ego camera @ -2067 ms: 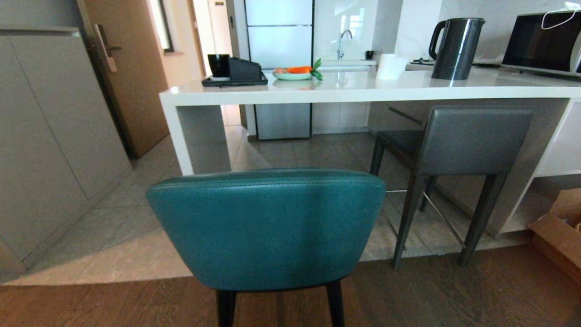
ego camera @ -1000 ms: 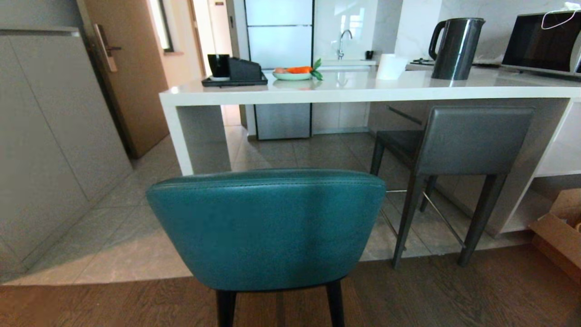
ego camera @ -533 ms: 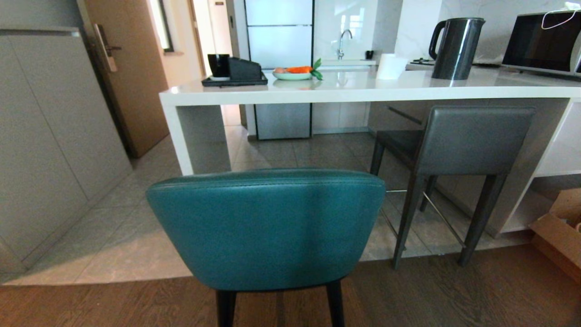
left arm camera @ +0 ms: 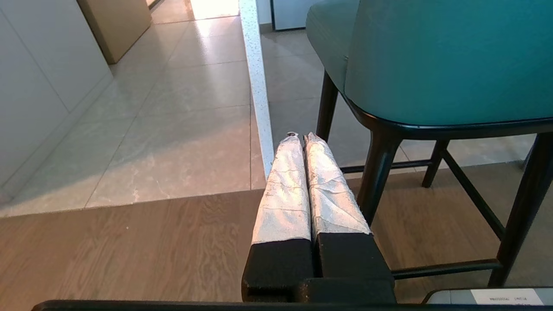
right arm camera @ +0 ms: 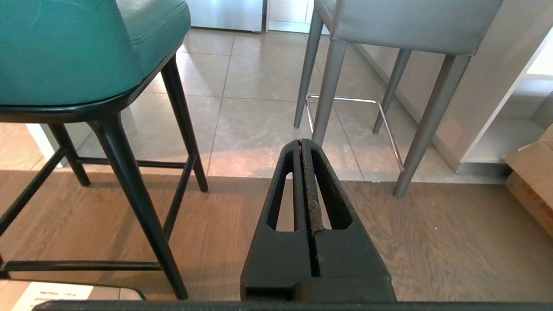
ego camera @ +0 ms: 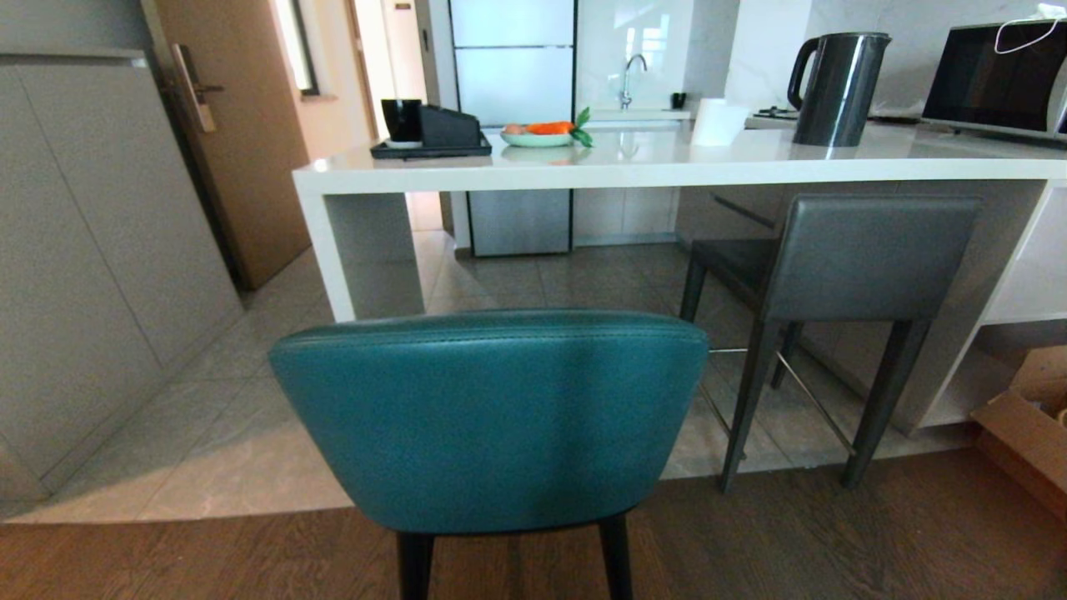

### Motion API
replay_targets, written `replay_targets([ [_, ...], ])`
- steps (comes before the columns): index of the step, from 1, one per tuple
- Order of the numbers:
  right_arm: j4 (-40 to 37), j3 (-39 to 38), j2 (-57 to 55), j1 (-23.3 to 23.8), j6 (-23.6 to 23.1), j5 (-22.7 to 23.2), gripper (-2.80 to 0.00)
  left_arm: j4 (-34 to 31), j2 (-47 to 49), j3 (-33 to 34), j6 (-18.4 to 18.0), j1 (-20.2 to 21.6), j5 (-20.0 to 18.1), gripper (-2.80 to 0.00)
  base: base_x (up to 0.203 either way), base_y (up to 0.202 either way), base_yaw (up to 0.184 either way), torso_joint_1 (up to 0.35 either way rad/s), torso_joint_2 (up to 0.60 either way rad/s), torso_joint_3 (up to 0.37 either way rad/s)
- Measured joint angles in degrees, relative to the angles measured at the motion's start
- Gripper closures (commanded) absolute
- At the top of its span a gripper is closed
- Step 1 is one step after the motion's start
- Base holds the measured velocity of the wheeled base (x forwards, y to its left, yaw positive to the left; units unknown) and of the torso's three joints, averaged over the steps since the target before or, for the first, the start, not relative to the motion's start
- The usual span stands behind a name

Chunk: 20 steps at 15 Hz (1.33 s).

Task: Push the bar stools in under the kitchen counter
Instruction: Pull the gray chair out from under the dining table

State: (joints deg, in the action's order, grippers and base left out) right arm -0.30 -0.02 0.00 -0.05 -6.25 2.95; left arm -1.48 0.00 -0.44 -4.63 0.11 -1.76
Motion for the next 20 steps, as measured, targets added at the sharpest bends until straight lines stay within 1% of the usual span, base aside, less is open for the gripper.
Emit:
replay_targets([
  [4, 0.1, 0.0, 0.0, 0.0, 2.0, -0.5, 0.0, 0.1, 0.0, 0.0, 0.0, -0.1, 0.0, 0.0, 0.0, 0.0, 0.0, 0.0, 0.0, 0.0],
  [11, 0.3, 0.0, 0.0, 0.0, 2.8, -0.7, 0.0, 0.1, 0.0, 0.0, 0.0, -0.1, 0.1, 0.0, 0.0, 0.0, 0.0, 0.0, 0.0, 0.0],
  [14, 0.7, 0.0, 0.0, 0.0, 6.3, -2.7, 0.0, 0.1, 0.0, 0.0, 0.0, -0.1, 0.1, 0.0, 0.0, 0.0, 0.0, 0.0, 0.0, 0.0],
  [20, 0.8, 0.0, 0.0, 0.0, 6.5, -2.9, 0.0, 0.2, 0.0, 0.0, 0.0, 0.0, 0.1, 0.0, 0.0, -0.008, 0.001, -0.001, 0.0, 0.001],
])
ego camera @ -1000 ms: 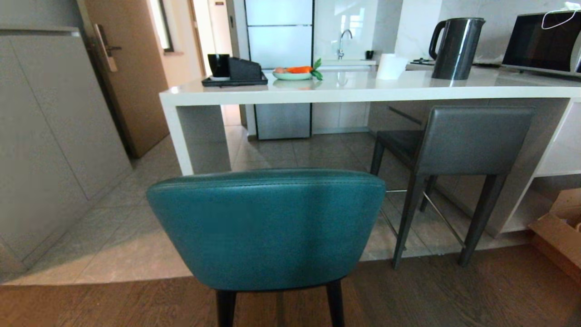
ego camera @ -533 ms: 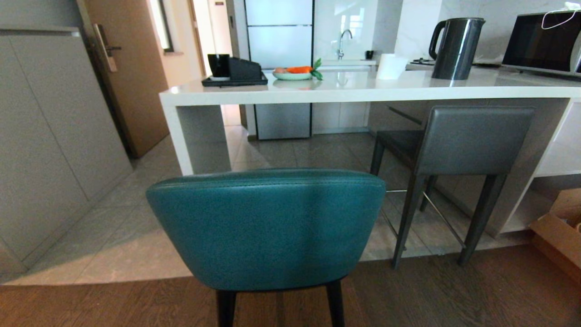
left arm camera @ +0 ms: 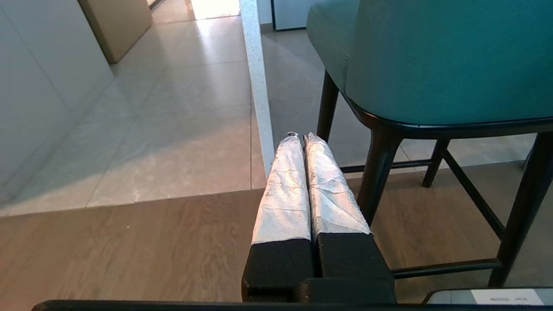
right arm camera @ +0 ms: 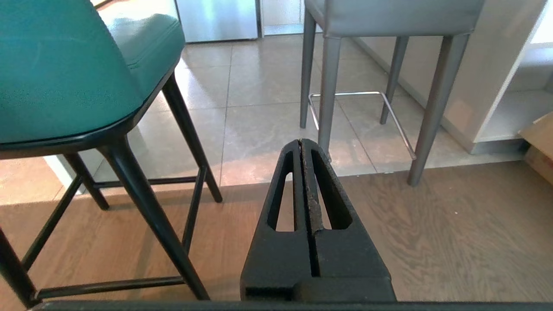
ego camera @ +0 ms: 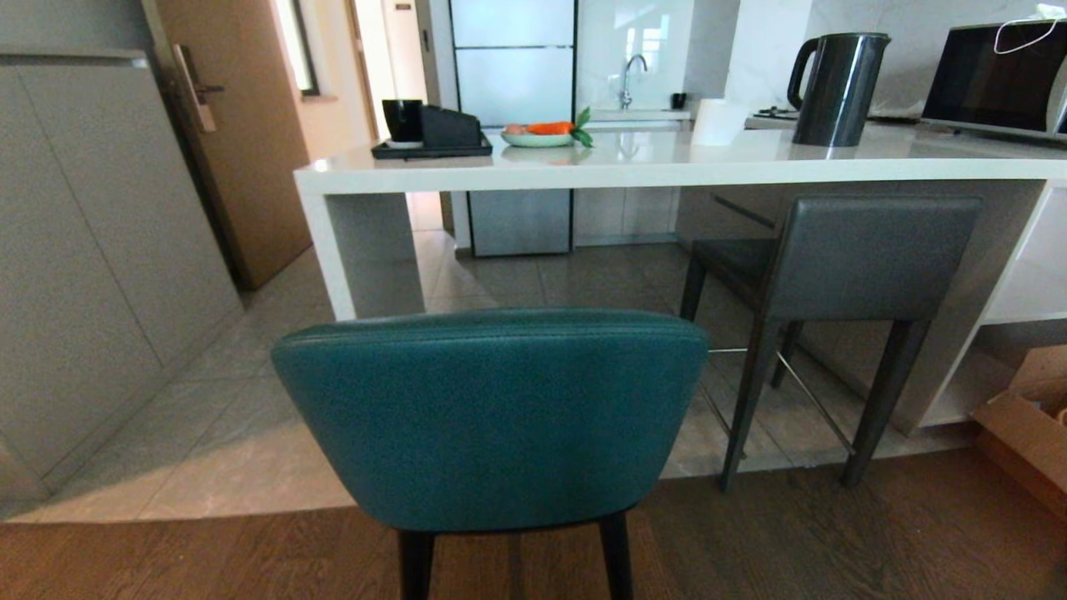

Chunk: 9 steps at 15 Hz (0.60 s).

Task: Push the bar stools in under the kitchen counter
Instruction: Pull the gray chair out from under the dining table

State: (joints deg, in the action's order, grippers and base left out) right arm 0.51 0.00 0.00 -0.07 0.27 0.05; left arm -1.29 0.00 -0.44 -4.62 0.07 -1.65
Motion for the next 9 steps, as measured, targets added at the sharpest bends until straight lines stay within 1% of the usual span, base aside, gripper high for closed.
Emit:
replay_targets([
  [2, 0.0, 0.0, 0.0, 0.1, 0.0, 0.0, 0.0, 0.0, 0.0, 0.0, 0.0, 0.0, 0.0, 0.0, 0.001, -0.115, -0.002, 0.006, 0.0, 0.005],
  [9, 0.0, 0.0, 0.0, 0.0, 0.0, 0.0, 0.0, 0.0, 0.0, 0.0, 0.1, 0.0, 0.0, 0.0, 0.0, -0.196, 0.001, 0.002, 0.0, 0.002],
])
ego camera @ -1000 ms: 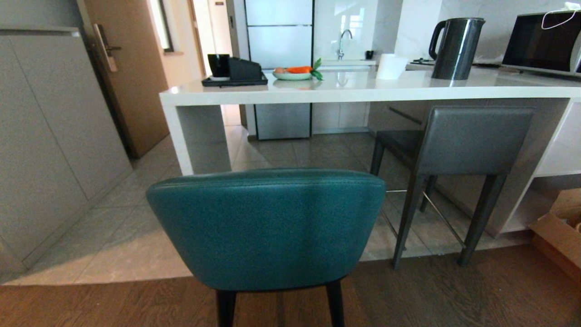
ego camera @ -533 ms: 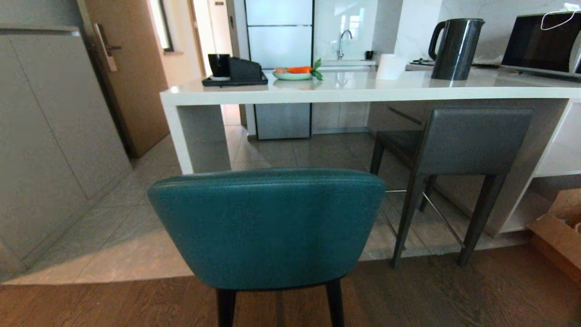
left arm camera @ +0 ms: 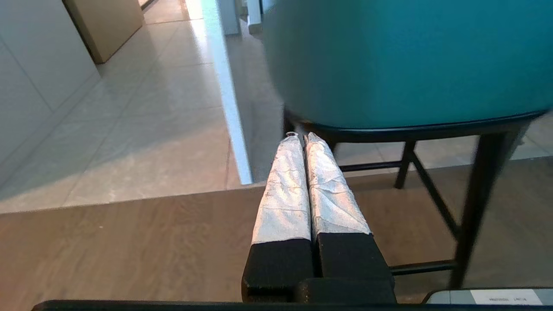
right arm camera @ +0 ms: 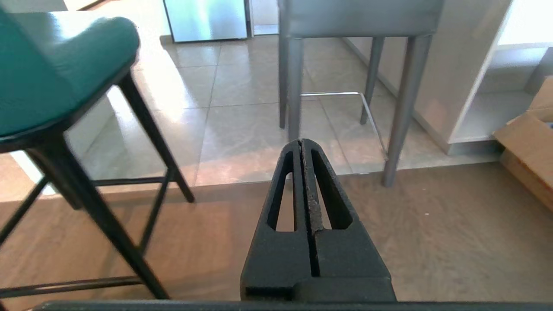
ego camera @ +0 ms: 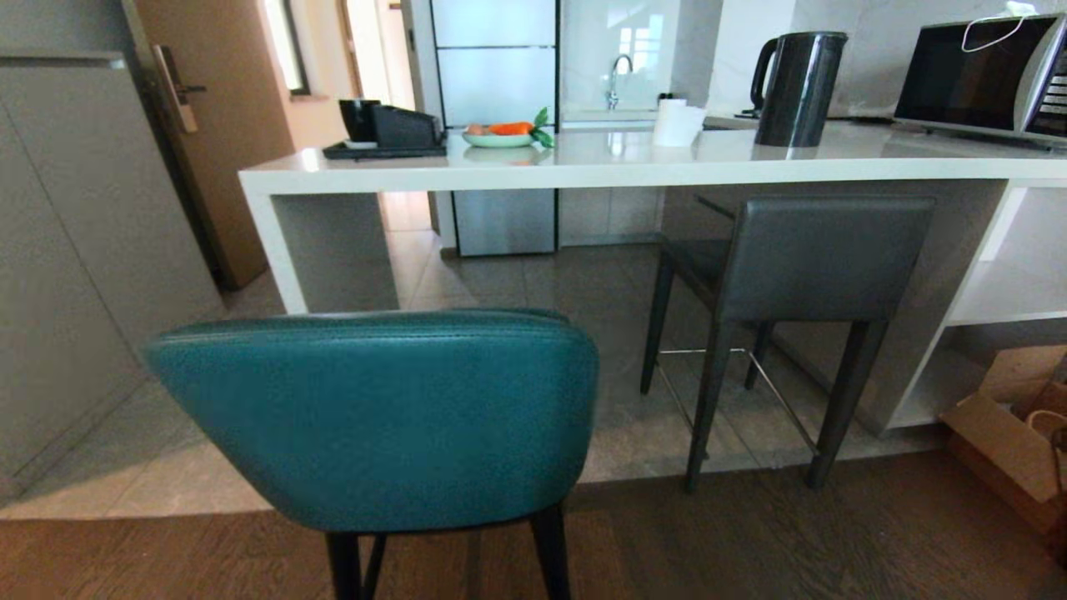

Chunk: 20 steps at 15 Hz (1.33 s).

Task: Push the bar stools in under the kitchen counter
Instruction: Pull the gray chair out from under the dining table

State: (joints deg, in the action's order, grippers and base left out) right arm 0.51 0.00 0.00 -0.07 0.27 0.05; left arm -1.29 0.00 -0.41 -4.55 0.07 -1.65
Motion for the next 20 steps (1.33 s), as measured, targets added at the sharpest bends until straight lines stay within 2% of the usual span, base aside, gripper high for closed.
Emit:
replay_targets([
  [20, 0.0, 0.0, 0.0, 0.0, 0.0, 0.0, 0.0, 0.0, 0.0, 0.0, 0.0, 0.0, 0.0, 0.0, 0.0, -0.195, 0.003, 0.002, 0.0, 0.003],
])
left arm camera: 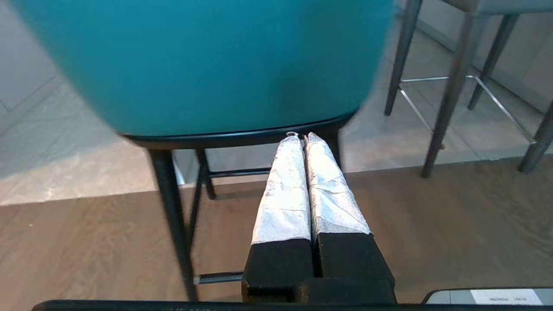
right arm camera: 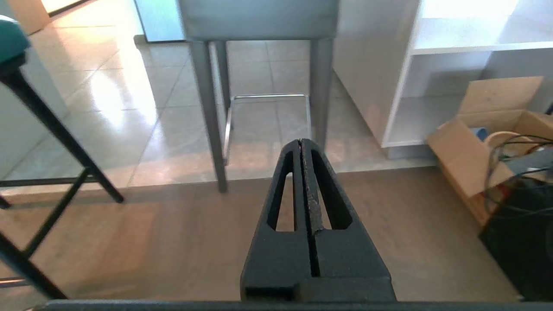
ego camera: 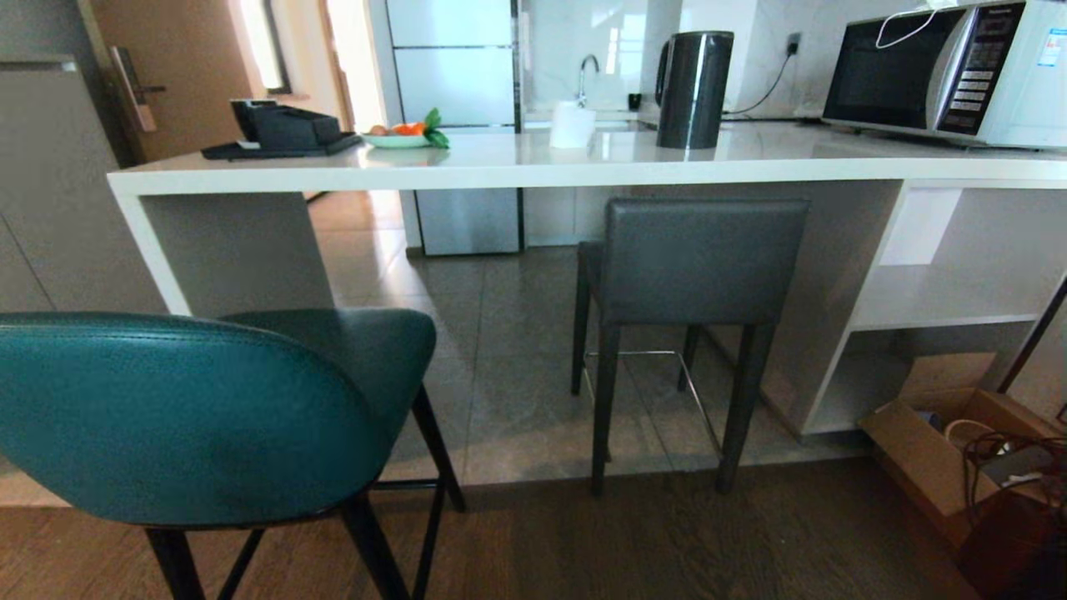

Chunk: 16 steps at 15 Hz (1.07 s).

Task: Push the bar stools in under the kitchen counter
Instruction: Pull the gray chair out from under the dining table

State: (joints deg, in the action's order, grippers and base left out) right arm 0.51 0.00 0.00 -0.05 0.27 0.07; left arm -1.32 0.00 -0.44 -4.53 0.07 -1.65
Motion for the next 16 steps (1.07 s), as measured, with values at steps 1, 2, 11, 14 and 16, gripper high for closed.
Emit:
replay_targets([
  [1, 0.0, 0.0, 0.0, 0.0, 0.0, 0.0, 0.0, 0.0, 0.0, 0.0, 0.0, 0.0, 0.0, 0.0, 0.0, -0.197, 0.004, 0.002, 0.0, 0.002],
  [2, 0.0, 0.0, 0.0, 0.0, 0.0, 0.0, 0.0, 0.0, 0.0, 0.0, 0.0, 0.0, 0.0, 0.0, 0.0, -0.192, 0.0, 0.002, 0.0, 0.005],
  [11, 0.0, 0.0, 0.0, 0.0, 0.0, 0.0, 0.0, 0.0, 0.0, 0.0, 0.0, -0.1, 0.0, 0.0, 0.0, -0.193, 0.001, 0.001, 0.0, 0.001],
  [14, 0.0, 0.0, 0.0, 0.0, 0.0, 0.0, 0.0, 0.0, 0.0, 0.0, 0.0, -0.1, 0.0, 0.0, 0.0, -0.197, 0.002, 0.002, 0.0, 0.003],
  [16, 0.0, 0.0, 0.0, 0.0, 0.0, 0.0, 0.0, 0.0, 0.0, 0.0, 0.0, -0.1, 0.0, 0.0, 0.0, -0.19, 0.002, -0.004, 0.0, 0.002],
])
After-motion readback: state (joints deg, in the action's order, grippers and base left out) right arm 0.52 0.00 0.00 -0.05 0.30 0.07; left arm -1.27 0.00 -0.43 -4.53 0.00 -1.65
